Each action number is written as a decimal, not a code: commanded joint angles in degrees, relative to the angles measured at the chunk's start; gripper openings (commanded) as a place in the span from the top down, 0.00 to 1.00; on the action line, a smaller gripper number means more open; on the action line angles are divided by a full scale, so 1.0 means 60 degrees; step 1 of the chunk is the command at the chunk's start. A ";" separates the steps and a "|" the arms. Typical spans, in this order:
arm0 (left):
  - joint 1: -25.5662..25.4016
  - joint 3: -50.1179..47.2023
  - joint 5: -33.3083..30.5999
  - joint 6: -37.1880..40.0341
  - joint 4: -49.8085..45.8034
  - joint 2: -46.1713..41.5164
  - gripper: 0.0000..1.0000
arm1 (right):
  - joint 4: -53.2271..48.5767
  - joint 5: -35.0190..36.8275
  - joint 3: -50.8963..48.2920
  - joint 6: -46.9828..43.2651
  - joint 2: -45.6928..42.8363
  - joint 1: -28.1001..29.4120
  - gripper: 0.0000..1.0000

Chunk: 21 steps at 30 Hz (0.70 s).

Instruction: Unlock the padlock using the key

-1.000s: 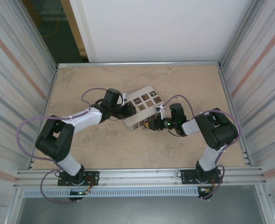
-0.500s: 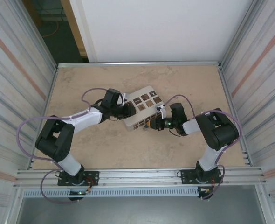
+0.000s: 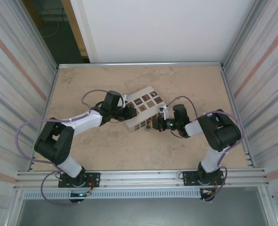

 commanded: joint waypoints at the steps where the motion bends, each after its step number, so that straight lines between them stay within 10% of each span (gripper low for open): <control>1: -0.0113 -0.0537 -0.0111 0.0050 -0.1206 0.0086 0.85 | 0.0984 -0.0001 -0.0008 0.0647 0.0037 -0.0153 1.00; 21: -0.0113 -0.0681 -0.0065 -0.0019 -0.1061 0.0145 0.85 | 0.1283 0.0272 -0.0017 0.1116 -0.0064 -0.0247 1.00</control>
